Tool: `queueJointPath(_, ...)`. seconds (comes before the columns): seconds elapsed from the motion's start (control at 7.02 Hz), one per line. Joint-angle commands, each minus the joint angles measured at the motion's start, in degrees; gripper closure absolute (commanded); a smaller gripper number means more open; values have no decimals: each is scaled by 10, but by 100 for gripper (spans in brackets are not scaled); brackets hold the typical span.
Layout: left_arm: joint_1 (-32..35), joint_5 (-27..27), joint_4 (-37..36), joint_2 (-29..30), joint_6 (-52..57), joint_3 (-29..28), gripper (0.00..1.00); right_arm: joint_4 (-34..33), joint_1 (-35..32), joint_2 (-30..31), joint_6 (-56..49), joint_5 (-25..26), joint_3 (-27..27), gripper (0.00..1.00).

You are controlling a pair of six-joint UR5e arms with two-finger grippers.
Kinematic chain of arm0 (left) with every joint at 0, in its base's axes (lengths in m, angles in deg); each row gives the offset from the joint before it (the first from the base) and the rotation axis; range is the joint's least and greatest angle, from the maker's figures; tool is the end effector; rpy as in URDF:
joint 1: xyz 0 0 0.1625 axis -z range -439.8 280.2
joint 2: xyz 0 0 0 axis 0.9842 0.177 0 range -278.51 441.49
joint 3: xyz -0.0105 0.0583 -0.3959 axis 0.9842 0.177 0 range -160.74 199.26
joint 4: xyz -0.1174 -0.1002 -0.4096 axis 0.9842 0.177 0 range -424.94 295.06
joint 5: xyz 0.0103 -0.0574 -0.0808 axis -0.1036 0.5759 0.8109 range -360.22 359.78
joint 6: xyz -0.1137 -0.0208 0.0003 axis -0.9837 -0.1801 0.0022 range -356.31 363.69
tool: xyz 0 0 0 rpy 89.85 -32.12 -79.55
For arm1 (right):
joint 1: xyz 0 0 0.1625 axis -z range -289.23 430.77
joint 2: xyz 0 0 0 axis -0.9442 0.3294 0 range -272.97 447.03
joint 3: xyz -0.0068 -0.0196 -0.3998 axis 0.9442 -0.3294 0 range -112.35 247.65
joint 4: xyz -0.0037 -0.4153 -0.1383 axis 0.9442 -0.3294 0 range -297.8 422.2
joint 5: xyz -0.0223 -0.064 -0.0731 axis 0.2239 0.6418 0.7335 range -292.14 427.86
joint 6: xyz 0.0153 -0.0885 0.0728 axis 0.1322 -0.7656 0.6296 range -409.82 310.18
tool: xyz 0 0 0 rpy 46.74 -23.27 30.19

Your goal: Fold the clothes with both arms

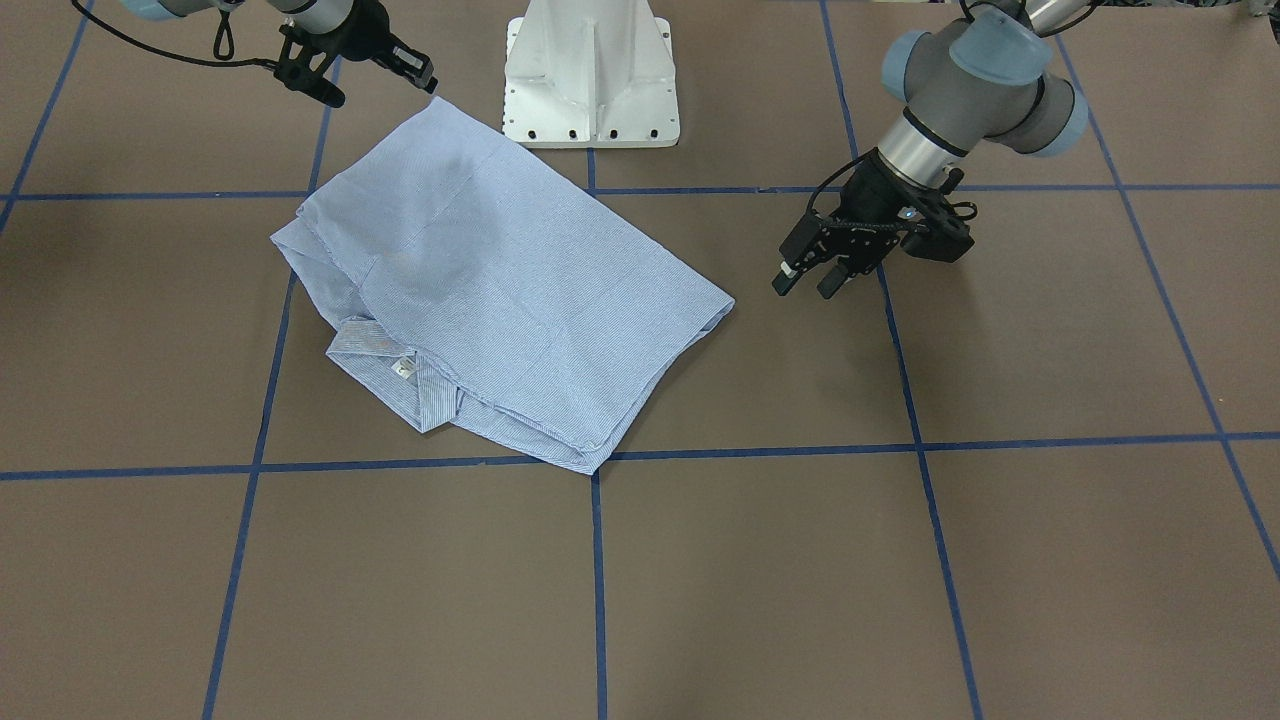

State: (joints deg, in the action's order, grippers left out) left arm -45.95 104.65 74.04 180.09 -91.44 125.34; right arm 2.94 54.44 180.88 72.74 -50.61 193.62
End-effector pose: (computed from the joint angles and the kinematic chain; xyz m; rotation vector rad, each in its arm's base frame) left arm 0.4189 -0.4058 0.3201 0.1019 1.3026 -0.4152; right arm -0.4216 -0.2051 0.2980 -0.5971 -1.0075 0.4828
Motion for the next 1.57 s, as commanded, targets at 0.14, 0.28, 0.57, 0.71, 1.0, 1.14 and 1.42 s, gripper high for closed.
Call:
queueJointPath(0.14, -98, -45, -29, 41, -79, -18, 16, 0, -146, -37, -56, 6, -43, 0)
queueJointPath(0.28, -98, -47, -64, 94, -80, -51, 17, 1, -163, -52, -80, 9, -65, 0)
queueJointPath(0.57, -98, -47, -105, 115, -77, -66, 18, 1, -164, -52, -87, 50, -83, 0)
queueJointPath(0.71, -94, -48, -105, 108, -74, -65, 20, 1, -164, -53, -87, 59, -85, 0)
queueJointPath(1.0, -96, -48, -105, 108, -74, -71, 24, 0, -163, -53, -86, 68, -92, 0)
queueJointPath(1.14, -95, -54, -105, 108, -74, -74, 26, 1, -162, -54, -86, 81, -96, 0)
queueJointPath(1.42, -94, -60, -105, 110, -74, -84, 35, 1, -161, -55, -86, 86, -101, 0)
